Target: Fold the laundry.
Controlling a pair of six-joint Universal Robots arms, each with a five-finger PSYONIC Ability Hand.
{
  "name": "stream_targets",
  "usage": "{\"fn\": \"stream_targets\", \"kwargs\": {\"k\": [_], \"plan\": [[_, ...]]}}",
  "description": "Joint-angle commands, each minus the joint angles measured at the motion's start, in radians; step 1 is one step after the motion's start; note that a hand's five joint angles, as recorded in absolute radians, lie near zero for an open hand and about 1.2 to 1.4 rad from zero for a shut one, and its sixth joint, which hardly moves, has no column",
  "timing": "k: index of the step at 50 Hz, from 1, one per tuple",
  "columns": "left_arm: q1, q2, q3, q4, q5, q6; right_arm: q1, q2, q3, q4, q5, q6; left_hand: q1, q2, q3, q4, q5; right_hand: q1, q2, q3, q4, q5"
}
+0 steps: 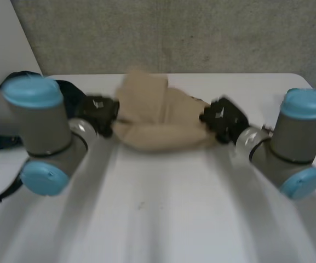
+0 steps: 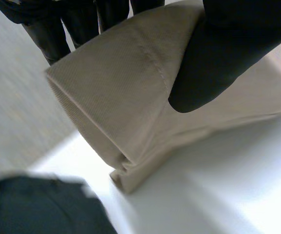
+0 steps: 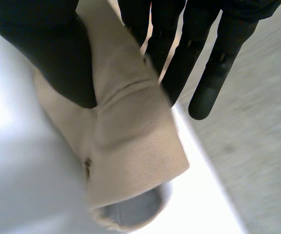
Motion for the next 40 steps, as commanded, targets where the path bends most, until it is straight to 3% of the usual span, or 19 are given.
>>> {"fn": "stream_targets", "kwargs": {"k": [1,2,3,5,7,13,17,23,25,28,31,37,39,40], "plan": [[0.010,-0.128,-0.002,0.007,-0.016,0.041,0.011,0.120,0.033,0.007,0.089,-0.078,-0.075,-0.128,-0.117,-0.128,-0.113,-0.289,-0.264,-0.267,-0.275,-0.283],[0.008,-0.119,-0.002,0.004,-0.015,0.041,0.011,0.120,0.033,0.006,0.102,-0.069,-0.212,-0.265,-0.254,-0.266,-0.250,-0.371,-0.346,-0.349,-0.358,-0.365],[0.002,-0.097,-0.003,-0.002,-0.015,0.041,0.013,0.117,0.033,0.003,0.128,-0.044,-0.545,-0.598,-0.587,-0.598,-0.583,-0.450,-0.426,-0.428,-0.437,-0.445],[-0.007,-0.070,-0.006,-0.005,-0.019,0.042,0.016,0.103,0.031,0.007,0.148,-0.004,-0.718,-0.771,-0.760,-0.772,-0.756,-0.574,-0.549,-0.552,-0.560,-0.568],[-0.023,-0.036,-0.014,-0.007,-0.025,0.045,0.013,0.057,0.038,0.017,0.166,0.049,-0.713,-0.766,-0.755,-0.766,-0.751,-0.730,-0.705,-0.708,-0.716,-0.724],[-0.040,0.077,-0.104,-0.008,-0.058,0.051,-0.004,-0.090,0.093,0.118,0.155,0.172,-0.713,-0.766,-0.755,-0.766,-0.751,-0.745,-0.720,-0.723,-0.731,-0.739],[-0.044,0.145,-0.192,-0.019,-0.061,0.070,-0.034,-0.171,0.146,0.199,0.143,0.168,-0.640,-0.693,-0.682,-0.694,-0.678,-0.721,-0.697,-0.700,-0.708,-0.716],[-0.050,0.182,-0.278,-0.063,-0.055,0.113,-0.070,-0.242,0.219,0.257,0.112,0.126,-0.464,-0.516,-0.506,-0.517,-0.502,-0.437,-0.412,-0.415,-0.424,-0.431],[-0.050,0.180,-0.295,-0.095,-0.059,0.123,-0.076,-0.253,0.249,0.267,0.091,0.106,-0.300,-0.352,-0.341,-0.353,-0.337,-0.273,-0.248,-0.251,-0.259,-0.267],[-0.049,0.168,-0.305,-0.129,-0.059,0.128,-0.077,-0.259,0.291,0.273,0.065,0.074,-0.083,-0.135,-0.125,-0.136,-0.121,-0.173,-0.148,-0.151,-0.159,-0.167],[-0.046,0.153,-0.304,-0.151,-0.056,0.126,-0.077,-0.256,0.315,0.276,0.047,0.048,-0.047,-0.099,-0.088,-0.100,-0.084,-0.146,-0.121,-0.124,-0.133,-0.140],[-0.018,0.085,-0.267,-0.148,-0.042,0.126,-0.074,-0.199,0.325,0.235,0.023,0.003,-0.304,-0.357,-0.346,-0.358,-0.342,-0.160,-0.136,-0.138,-0.147,-0.155],[-0.015,0.062,-0.246,-0.145,-0.036,0.130,-0.070,-0.169,0.312,0.210,0.023,0.005,-0.547,-0.600,-0.589,-0.601,-0.585,-0.239,-0.215,-0.217,-0.226,-0.233],[-0.012,0.038,-0.217,-0.136,-0.036,0.133,-0.065,-0.138,0.294,0.171,0.027,0.008,-0.732,-0.784,-0.773,-0.785,-0.769,-0.400,-0.375,-0.378,-0.386,-0.394]]}}
